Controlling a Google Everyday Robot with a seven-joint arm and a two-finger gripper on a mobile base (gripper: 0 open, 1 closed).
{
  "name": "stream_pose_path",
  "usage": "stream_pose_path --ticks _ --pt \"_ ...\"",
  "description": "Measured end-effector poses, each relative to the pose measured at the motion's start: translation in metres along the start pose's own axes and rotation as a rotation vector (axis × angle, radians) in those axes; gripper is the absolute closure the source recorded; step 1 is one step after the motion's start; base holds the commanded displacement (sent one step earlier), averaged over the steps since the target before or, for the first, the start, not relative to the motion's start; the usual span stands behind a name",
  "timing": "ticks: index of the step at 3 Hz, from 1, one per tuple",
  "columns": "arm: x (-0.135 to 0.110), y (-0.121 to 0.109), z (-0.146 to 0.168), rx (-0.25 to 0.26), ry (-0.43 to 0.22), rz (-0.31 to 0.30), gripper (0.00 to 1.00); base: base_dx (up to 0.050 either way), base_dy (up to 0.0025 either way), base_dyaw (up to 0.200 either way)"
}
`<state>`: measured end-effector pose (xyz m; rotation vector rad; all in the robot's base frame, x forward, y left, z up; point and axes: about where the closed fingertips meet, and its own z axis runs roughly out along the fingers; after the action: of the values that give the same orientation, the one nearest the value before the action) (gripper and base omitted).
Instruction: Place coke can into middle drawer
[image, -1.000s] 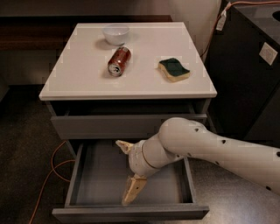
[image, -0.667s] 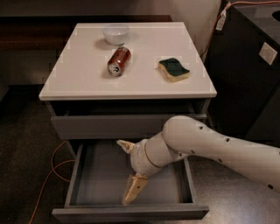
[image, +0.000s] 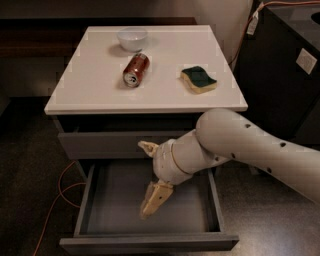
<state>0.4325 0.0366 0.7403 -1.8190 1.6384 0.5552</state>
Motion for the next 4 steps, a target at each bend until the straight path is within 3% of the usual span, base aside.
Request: stream_pose_path --ticks 2,4 --pt "-0.029 -0.03 -0.032 0.01 0.056 0.0 0.0 0.0 0.0 0.0" --pt "-0.052 -0.063 -0.06 -0.007 0.175 -0.042 0.0 0.0 0.0 0.0"
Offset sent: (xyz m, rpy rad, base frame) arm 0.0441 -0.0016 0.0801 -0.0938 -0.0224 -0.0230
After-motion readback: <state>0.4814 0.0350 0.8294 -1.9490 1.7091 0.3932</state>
